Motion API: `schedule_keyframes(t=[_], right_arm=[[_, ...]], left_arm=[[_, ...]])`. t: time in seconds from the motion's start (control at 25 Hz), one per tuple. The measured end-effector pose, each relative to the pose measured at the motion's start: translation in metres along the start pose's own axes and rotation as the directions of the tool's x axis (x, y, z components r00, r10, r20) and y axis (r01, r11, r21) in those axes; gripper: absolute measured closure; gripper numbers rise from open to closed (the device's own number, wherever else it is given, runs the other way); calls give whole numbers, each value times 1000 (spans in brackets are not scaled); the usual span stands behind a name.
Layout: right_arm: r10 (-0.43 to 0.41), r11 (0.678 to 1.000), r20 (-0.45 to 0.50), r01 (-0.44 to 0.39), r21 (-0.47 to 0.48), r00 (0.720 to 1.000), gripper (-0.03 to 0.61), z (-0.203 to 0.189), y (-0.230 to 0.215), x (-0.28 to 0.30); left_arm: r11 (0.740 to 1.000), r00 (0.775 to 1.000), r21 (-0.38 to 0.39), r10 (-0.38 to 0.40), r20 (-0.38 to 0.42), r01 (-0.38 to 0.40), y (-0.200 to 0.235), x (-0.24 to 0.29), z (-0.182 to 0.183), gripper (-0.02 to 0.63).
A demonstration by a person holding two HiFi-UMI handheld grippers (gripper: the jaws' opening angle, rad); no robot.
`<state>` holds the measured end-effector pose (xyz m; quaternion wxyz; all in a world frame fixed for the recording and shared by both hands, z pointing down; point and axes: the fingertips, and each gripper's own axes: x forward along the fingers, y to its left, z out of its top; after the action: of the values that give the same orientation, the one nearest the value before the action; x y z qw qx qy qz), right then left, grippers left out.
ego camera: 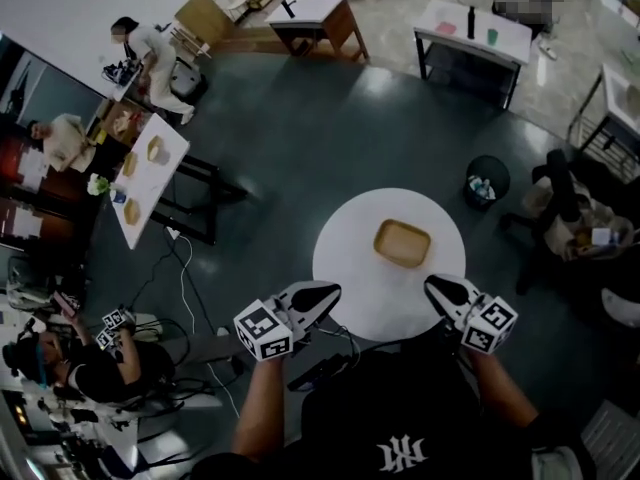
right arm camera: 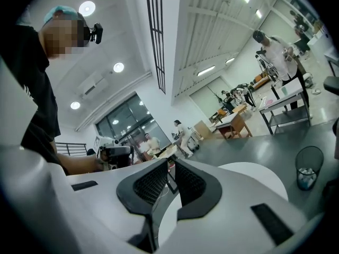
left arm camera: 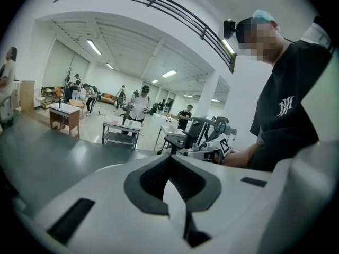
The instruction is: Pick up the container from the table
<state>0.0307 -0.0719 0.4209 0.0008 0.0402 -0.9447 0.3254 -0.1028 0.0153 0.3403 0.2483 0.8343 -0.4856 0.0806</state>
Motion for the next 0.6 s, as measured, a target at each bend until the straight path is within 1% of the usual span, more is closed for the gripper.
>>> schedule_keyframes(t=[0.12, 0.28, 0.36, 0.48, 0.52, 0.6], right_arm=[[-12, 1000, -3, 12, 7, 1000, 528, -4, -11, -3], [-47, 999, -5, 48, 17, 999, 528, -8, -27, -8], [-80, 997, -6, 81, 15, 997, 528, -12, -36, -12], [-160, 987, 5, 160, 10, 987, 524, -15, -54, -21], [-187, 982, 12, 187, 11, 982, 515, -15, -60, -22], [-235, 972, 19, 235, 12, 972, 458, -16, -69, -21]], left_arm=[[1000, 1000, 2, -11, -26, 11, 8, 13, 1, 611], [999, 997, -18, -28, -73, 27, 29, 32, -8, 611], [999, 995, -16, -46, -88, 44, 39, 42, -15, 611], [995, 989, -5, -97, -115, 97, 49, 55, -25, 611], [994, 985, -4, -113, -132, 113, 54, 59, -29, 609], [989, 976, -5, -145, -161, 146, 67, 66, -41, 609]])
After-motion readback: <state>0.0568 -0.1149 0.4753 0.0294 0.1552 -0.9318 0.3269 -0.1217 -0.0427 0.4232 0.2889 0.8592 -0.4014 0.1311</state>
